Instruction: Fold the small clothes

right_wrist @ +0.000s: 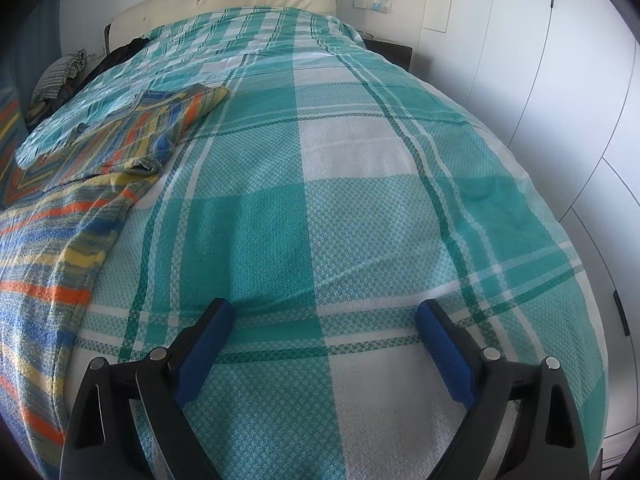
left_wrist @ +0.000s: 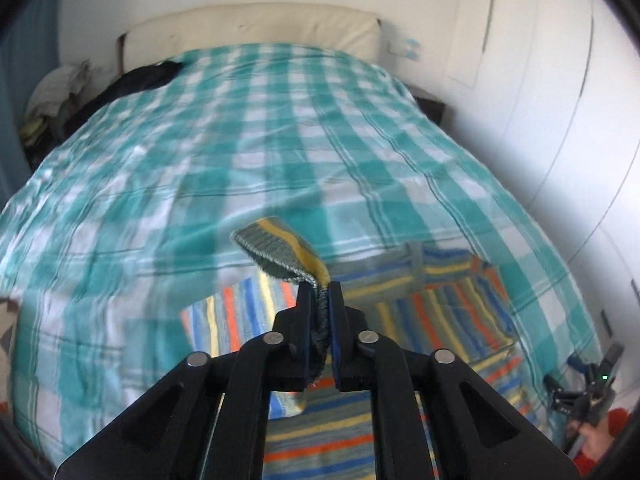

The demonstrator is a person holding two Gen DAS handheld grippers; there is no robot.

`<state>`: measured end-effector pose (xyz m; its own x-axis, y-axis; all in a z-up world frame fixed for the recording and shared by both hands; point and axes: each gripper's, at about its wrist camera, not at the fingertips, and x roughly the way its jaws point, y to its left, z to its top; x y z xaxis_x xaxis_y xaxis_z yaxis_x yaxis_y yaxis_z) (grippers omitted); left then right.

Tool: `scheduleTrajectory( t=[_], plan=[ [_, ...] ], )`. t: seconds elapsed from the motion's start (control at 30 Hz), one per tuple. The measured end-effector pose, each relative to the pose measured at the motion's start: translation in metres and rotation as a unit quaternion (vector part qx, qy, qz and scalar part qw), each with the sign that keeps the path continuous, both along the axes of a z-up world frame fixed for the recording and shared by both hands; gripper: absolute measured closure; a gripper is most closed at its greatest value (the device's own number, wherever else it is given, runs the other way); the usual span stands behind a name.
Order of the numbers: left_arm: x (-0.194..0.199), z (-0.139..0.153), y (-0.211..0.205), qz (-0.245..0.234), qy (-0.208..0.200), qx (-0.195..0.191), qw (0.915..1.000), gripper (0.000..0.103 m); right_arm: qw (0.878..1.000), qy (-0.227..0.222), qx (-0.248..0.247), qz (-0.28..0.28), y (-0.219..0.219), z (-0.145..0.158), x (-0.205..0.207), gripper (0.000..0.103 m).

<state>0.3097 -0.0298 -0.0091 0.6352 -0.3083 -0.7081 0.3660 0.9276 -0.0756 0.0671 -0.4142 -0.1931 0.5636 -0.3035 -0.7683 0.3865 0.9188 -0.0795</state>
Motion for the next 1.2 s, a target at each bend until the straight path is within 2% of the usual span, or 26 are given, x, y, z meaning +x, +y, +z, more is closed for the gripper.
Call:
scheduleTrajectory(
  t=[0.03, 0.07, 0.1, 0.17, 0.23, 0.3, 0.33, 0.53, 0.73, 0.77, 0.83, 0.93, 1.0, 1.03, 1.13, 1.2],
  plan=[
    [0.006, -0.012, -0.022, -0.008, 0.017, 0.005, 0.9998, 0.064, 1.000, 0.000, 0.000, 0.000, 0.000, 0.000, 0.001, 0.010],
    [0.010, -0.030, -0.043, -0.016, 0.048, 0.017, 0.9986, 0.021, 1.000, 0.000, 0.000, 0.000, 0.000, 0.000, 0.000, 0.010],
    [0.009, -0.042, -0.057, -0.016, 0.065, 0.030, 0.9973, 0.008, 1.000, 0.000, 0.000, 0.000, 0.000, 0.000, 0.000, 0.010],
    [0.001, -0.057, -0.066, -0.012, 0.066, 0.044, 0.9968, 0.011, 1.000, 0.000, 0.001, 0.000, 0.000, 0.000, 0.000, 0.010],
    [-0.008, -0.065, -0.048, 0.002, 0.072, 0.026, 0.9971, 0.010, 1.000, -0.001, 0.001, 0.000, 0.000, 0.000, 0.000, 0.010],
    [-0.020, -0.072, -0.013, 0.027, 0.082, 0.001, 0.9963, 0.009, 1.000, -0.001, 0.003, 0.000, 0.000, 0.000, 0.000, 0.010],
    [-0.024, -0.077, 0.007, 0.042, 0.082, 0.001, 0.9957, 0.009, 1.000, -0.001, 0.005, 0.000, 0.000, 0.000, 0.001, 0.010],
    [-0.075, -0.107, 0.114, 0.127, 0.078, 0.040, 0.9880, 0.009, 1.000, 0.000, 0.006, -0.001, 0.000, -0.001, 0.001, 0.009],
    [-0.114, -0.137, 0.159, 0.164, 0.094, 0.041, 0.9810, 0.008, 1.000, 0.014, 0.008, -0.001, 0.000, 0.003, 0.005, 0.009],
    [-0.116, -0.144, 0.163, 0.170, 0.095, 0.037, 0.9801, 0.008, 1.000, 0.029, 0.009, 0.000, -0.001, 0.007, 0.008, 0.011],
    [-0.122, -0.161, 0.172, 0.179, 0.094, 0.025, 0.9790, 0.007, 0.999, 0.042, 0.015, 0.002, 0.005, 0.028, 0.018, 0.030],
    [-0.127, -0.179, 0.173, 0.188, 0.065, 0.023, 0.9798, 0.003, 0.993, 0.016, 0.108, 0.053, 0.037, 0.069, 0.049, 0.032],
    [-0.124, -0.179, 0.166, 0.187, 0.064, 0.037, 0.9796, 0.000, 0.972, 0.021, 0.209, 0.102, 0.069, 0.084, 0.088, 0.040],
    [-0.124, -0.181, 0.168, 0.185, 0.062, 0.038, 0.9800, 0.000, 0.956, 0.026, 0.267, 0.117, 0.086, 0.087, 0.114, 0.043],
    [-0.126, -0.182, 0.176, 0.183, 0.060, 0.018, 0.9811, 0.000, 0.922, 0.041, 0.366, 0.117, 0.121, 0.073, 0.178, 0.053],
    [-0.127, -0.182, 0.177, 0.180, 0.056, 0.013, 0.9820, 0.000, 0.918, 0.053, 0.383, 0.090, 0.134, 0.056, 0.210, 0.059]
  ],
)
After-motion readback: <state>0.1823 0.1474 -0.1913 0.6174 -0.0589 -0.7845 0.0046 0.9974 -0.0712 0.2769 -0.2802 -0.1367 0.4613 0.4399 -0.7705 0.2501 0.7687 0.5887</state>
